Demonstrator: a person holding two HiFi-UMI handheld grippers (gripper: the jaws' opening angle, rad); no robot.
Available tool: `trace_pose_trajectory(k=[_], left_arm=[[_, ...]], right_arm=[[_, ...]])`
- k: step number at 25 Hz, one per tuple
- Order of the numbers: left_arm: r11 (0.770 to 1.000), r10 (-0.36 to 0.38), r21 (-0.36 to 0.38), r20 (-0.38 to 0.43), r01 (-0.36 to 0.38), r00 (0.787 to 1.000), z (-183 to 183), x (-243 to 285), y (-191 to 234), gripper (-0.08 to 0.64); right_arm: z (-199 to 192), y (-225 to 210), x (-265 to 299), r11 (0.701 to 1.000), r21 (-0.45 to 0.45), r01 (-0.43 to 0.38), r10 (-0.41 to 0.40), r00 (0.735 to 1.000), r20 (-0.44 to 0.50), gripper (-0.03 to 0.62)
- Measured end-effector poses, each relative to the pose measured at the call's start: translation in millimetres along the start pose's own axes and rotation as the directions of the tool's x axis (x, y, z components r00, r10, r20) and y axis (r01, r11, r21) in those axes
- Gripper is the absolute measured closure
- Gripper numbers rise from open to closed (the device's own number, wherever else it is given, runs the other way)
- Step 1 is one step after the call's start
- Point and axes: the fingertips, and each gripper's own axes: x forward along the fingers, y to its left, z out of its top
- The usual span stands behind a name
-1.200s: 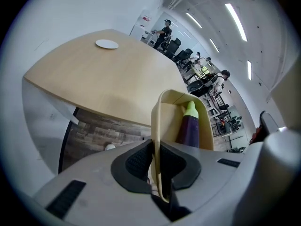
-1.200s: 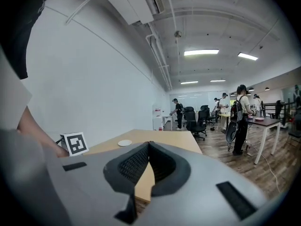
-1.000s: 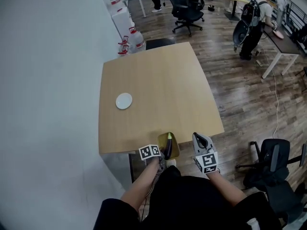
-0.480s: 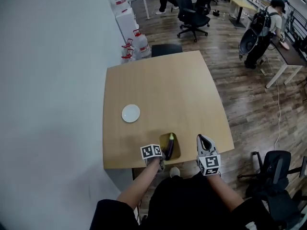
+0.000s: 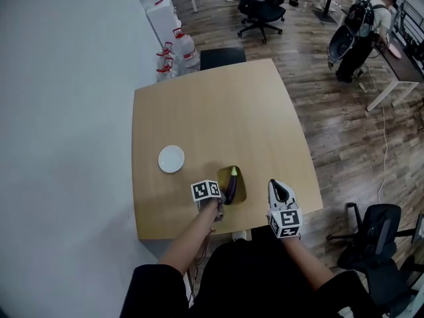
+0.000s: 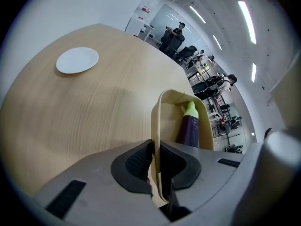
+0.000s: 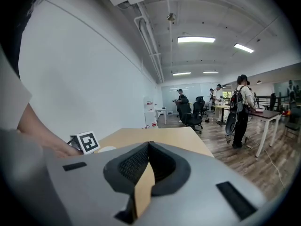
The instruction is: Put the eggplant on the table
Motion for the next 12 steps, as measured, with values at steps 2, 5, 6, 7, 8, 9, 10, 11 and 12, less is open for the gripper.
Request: trace_pose_trajectory(k=[2, 5, 6, 7, 8, 9, 10, 11, 12], left_arm=[[1.000, 0.013, -0.012, -0.004, -0.013, 1.000, 13.1, 10.4, -0.4, 0.531], [0.998, 0.006, -0.055, -0.013, -0.007, 1.000, 31.3, 25.0, -10.4, 0.531], [0.998, 0.007, -0.057, -0.017, -0.008, 1.000, 39.1, 30.7, -15.0, 0.531], [0.999, 0.013, -0.050, -0.020, -0.014, 1.000, 48.3, 36.4, -18.8, 0.531], [0.999, 0.021, -0.041, -0.023, -0.022, 1.000, 57.8, 41.9, -21.7, 0.531], [0.999, 0.029, -0.034, -0.025, -0.030, 0.999, 66.9, 47.3, -24.4, 0.531], [0.999, 0.034, -0.027, -0.028, -0.035, 0.999, 75.4, 53.2, -27.8, 0.531], [0.999, 0.037, -0.022, -0.031, -0.038, 0.999, 83.9, 59.4, -32.2, 0.531], [0.999, 0.039, -0.015, -0.031, -0.040, 0.999, 92.8, 66.0, -37.4, 0.531]], right_arm=[[1.5, -7.6, 16.0, 1.000, 0.009, -0.028, 0.028, 1.000, 0.000, 0.532], [9.7, -26.2, 40.9, 0.999, 0.014, -0.039, 0.039, 0.999, 0.001, 0.532], [13.2, -33.3, 49.6, 0.999, 0.018, -0.039, 0.039, 0.999, 0.003, 0.532], [15.7, -38.9, 59.3, 0.999, 0.025, -0.045, 0.045, 0.999, 0.001, 0.532], [16.4, -43.2, 69.4, 0.998, 0.037, -0.053, 0.053, 0.999, -0.006, 0.532], [15.8, -47.0, 79.2, 0.997, 0.054, -0.059, 0.060, 0.998, -0.018, 0.532], [14.8, -51.4, 88.2, 0.995, 0.076, -0.062, 0.064, 0.997, -0.030, 0.532], [14.5, -56.4, 96.7, 0.994, 0.096, -0.061, 0.065, 0.997, -0.038, 0.532], [15.2, -61.7, 105.0, 0.992, 0.109, -0.060, 0.064, 0.997, -0.041, 0.532]])
